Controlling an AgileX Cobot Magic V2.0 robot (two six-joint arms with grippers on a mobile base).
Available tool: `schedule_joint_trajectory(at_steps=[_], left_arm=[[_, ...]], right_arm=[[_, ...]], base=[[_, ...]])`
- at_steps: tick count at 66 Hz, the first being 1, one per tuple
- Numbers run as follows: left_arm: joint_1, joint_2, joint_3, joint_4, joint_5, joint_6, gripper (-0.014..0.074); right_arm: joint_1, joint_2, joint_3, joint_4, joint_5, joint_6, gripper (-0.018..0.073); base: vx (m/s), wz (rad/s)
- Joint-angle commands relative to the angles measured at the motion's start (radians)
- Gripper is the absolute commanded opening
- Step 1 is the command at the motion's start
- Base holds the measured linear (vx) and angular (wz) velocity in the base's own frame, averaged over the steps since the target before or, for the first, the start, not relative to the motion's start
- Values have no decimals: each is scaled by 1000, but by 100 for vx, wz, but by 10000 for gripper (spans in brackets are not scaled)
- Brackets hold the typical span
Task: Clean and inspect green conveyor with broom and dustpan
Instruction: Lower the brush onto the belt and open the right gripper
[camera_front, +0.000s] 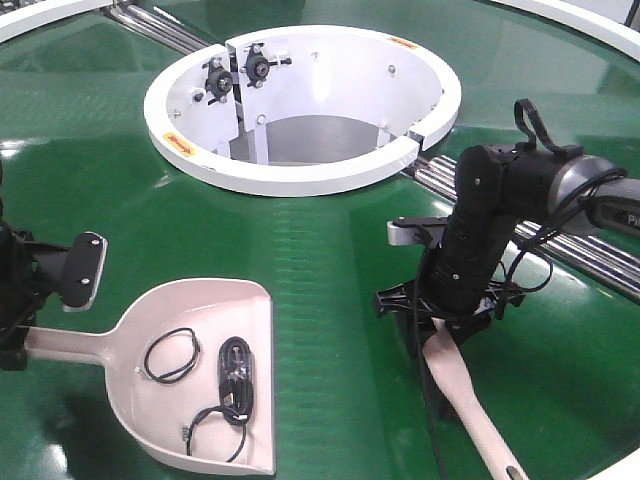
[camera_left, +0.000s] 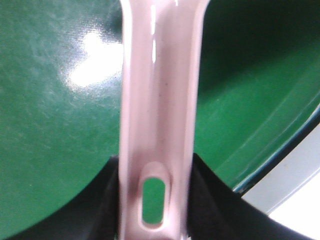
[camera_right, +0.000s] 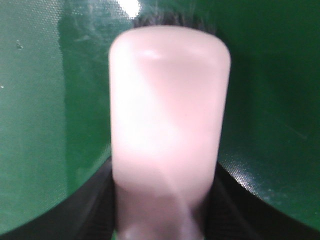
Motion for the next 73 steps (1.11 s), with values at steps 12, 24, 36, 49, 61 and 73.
schedule_joint_trajectory(at_steps=[12, 24, 36, 49, 61, 73], left_arm=[[-6, -37, -31, -20, 27, -9, -23], [-6, -37, -31, -20, 27, -9, -23], [-6, -37, -31, -20, 27, -9, -23], [-6, -37, -31, -20, 27, -9, -23], [-6, -37, -31, -20, 27, -9, -23], [-6, -37, -31, -20, 27, -9, -23]], right_arm=[[-10, -58, -18, -9, -17, -3, 508], [-10, -83, -18, -9, -55, -2, 660], [-10, -150, -18, -13, -135, -2, 666], [-6, -274, 54, -23, -314, -25, 641], [-6, -435, 252, -18, -544, -55, 597], [-6, -599, 461, -12, -751, -55, 527]], base=[[0, 0], [0, 0], [0, 0], [0, 0], [0, 0], [0, 0]])
